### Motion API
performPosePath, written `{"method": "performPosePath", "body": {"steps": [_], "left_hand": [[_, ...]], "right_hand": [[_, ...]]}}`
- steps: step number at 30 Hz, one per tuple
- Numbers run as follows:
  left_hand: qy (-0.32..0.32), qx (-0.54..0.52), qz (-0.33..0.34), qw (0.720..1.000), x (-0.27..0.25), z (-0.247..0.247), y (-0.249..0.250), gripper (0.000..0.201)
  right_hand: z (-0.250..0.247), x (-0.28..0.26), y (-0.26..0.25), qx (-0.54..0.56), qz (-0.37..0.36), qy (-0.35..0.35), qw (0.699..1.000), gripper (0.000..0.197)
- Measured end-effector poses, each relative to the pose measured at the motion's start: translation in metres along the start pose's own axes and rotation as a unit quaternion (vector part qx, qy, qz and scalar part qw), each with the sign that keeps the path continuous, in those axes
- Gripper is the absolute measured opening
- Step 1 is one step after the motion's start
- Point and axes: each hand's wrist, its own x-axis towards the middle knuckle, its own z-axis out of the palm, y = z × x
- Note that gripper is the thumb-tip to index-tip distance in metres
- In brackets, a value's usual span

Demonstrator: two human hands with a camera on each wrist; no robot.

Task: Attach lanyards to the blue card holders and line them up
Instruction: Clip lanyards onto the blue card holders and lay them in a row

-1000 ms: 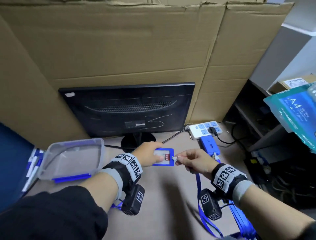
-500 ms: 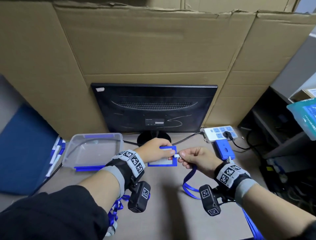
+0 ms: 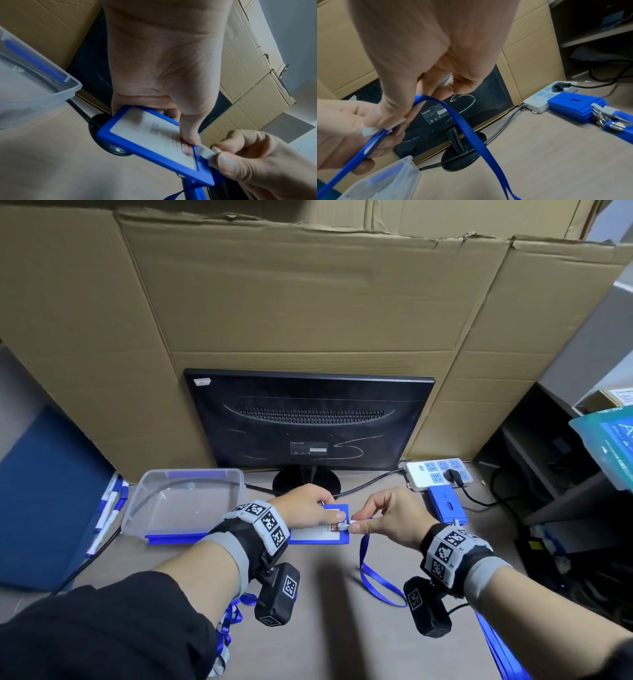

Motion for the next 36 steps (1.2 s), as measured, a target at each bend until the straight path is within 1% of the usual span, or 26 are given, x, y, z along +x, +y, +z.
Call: {"method": "performPosePath", "body": {"steps": [2,5,6,7,8,9,10,11,13,15,16,18,19,20,22,23,24,26,27,28,29,30,31,33,34,36], "left_hand": [[0.006,0.009,-0.006,1.000,0.001,0.002,0.001,0.029],[0.057,0.026,-0.045,0.997,0.007,0.003,-0.001,0.027],[0.070,0.006,-0.065,0.995,0.010,0.003,-0.004,0.031],[0.073,-0.041,-0.085,0.993,0.011,0.003,-0.005,0.035],[0.066,-0.121,-0.107,0.985,0.012,0.003,-0.006,0.039],[0.054,-0.224,-0.128,0.965,0.010,0.005,-0.003,0.041],[0.035,-0.320,-0.143,0.936,0.008,0.006,0.001,0.041],[0.012,-0.390,-0.149,0.909,0.005,0.007,0.006,0.041],[-0.054,-0.455,-0.134,0.879,0.002,0.009,0.016,0.044],[-0.109,-0.449,-0.121,0.879,0.005,0.014,0.027,0.045],[-0.116,-0.434,-0.126,0.884,0.006,0.017,0.033,0.047],[-0.088,-0.408,-0.143,0.898,0.008,0.021,0.040,0.051],[-0.066,-0.396,-0.145,0.904,0.009,0.023,0.042,0.052],[-0.043,-0.391,-0.145,0.908,0.011,0.024,0.042,0.051],[-0.011,-0.412,-0.143,0.900,0.017,0.022,0.039,0.049],[-0.006,-0.429,-0.141,0.892,0.019,0.020,0.039,0.048],[-0.003,-0.443,-0.139,0.886,0.021,0.018,0.041,0.047],[0.003,-0.466,-0.125,0.876,0.022,0.013,0.052,0.047],[0.003,-0.480,-0.117,0.870,0.022,0.012,0.059,0.047],[0.002,-0.489,-0.108,0.866,0.023,0.010,0.064,0.048],[0.001,-0.496,-0.098,0.863,0.024,0.008,0.067,0.048],[0.002,-0.496,-0.093,0.863,0.023,0.006,0.069,0.048],[0.003,-0.498,-0.089,0.863,0.020,0.004,0.071,0.048],[0.018,-0.500,-0.091,0.861,0.012,-0.002,0.068,0.048],[0.036,-0.499,-0.096,0.860,0.007,-0.004,0.063,0.047],[0.101,-0.490,-0.115,0.858,-0.003,-0.013,0.047,0.046]], "right_hand": [[-0.001,0.000,-0.003,-0.009,-0.007,0.002,1.000,0.021],[-0.003,0.006,-0.003,0.091,-0.006,0.000,0.996,0.017],[-0.005,0.007,-0.003,0.129,0.002,0.002,0.992,0.015],[-0.006,0.008,-0.004,0.172,0.011,0.005,0.985,0.015],[-0.008,0.008,-0.005,0.226,0.021,0.008,0.974,0.016],[-0.010,0.008,-0.007,0.282,0.028,0.011,0.959,0.018],[-0.012,0.008,-0.008,0.334,0.033,0.013,0.942,0.019],[-0.015,0.008,-0.009,0.375,0.037,0.017,0.926,0.019],[-0.021,0.010,-0.011,0.432,0.037,0.031,0.901,0.018],[-0.028,0.014,-0.011,0.469,0.029,0.066,0.880,0.017],[-0.033,0.017,-0.010,0.482,0.026,0.097,0.870,0.016],[-0.045,0.025,-0.001,0.493,0.022,0.177,0.852,0.018],[-0.052,0.030,0.008,0.484,0.018,0.215,0.848,0.019],[-0.057,0.035,0.018,0.455,0.011,0.245,0.856,0.018],[-0.064,0.041,0.037,0.357,0.000,0.271,0.894,0.011],[-0.065,0.042,0.043,0.308,0.004,0.260,0.915,0.007],[-0.063,0.041,0.048,0.258,0.021,0.230,0.938,0.012],[-0.056,0.037,0.050,0.161,0.059,0.114,0.979,0.034],[-0.052,0.036,0.048,0.128,0.068,0.043,0.988,0.048],[-0.046,0.036,0.047,0.097,0.068,-0.028,0.993,0.059],[-0.040,0.037,0.045,0.065,0.060,-0.090,0.992,0.064],[-0.032,0.039,0.043,0.041,0.048,-0.138,0.988,0.062],[-0.025,0.043,0.042,0.032,0.034,-0.170,0.984,0.053],[-0.011,0.054,0.035,0.036,0.013,-0.210,0.977,0.019],[-0.003,0.060,0.031,0.027,0.005,-0.231,0.973,0.008],[0.013,0.072,0.022,-0.012,0.013,-0.264,0.964,0.028]]}}
